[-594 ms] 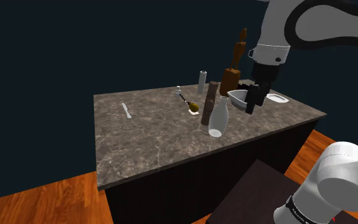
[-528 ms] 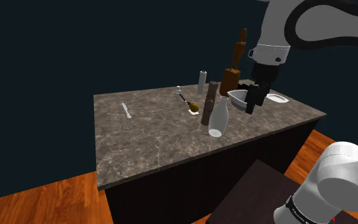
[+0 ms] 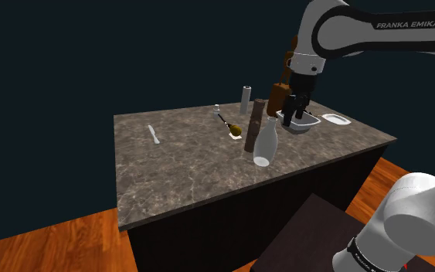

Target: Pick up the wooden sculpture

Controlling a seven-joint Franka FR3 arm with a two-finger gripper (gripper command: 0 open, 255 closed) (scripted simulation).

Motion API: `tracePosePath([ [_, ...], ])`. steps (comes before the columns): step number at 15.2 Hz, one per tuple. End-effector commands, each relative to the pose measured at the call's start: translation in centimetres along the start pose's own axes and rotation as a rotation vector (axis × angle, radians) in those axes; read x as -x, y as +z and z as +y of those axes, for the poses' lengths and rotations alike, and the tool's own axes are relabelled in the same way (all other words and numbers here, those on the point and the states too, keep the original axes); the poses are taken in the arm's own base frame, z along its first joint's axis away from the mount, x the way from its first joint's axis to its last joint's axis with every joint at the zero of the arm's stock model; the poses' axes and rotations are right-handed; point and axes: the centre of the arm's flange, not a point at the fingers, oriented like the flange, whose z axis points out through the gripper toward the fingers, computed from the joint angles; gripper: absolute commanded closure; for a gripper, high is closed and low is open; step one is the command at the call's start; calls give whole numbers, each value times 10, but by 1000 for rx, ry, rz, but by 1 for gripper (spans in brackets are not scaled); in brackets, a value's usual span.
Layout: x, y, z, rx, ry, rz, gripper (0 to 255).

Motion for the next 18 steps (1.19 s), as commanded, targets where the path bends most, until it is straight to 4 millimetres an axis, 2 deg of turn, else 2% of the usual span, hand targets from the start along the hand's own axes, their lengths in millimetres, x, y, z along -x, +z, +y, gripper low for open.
tracePosePath([
  [1, -19, 2, 17, 0, -3, 4, 0],
  [18, -195, 17, 150, -5, -24, 34, 0],
])
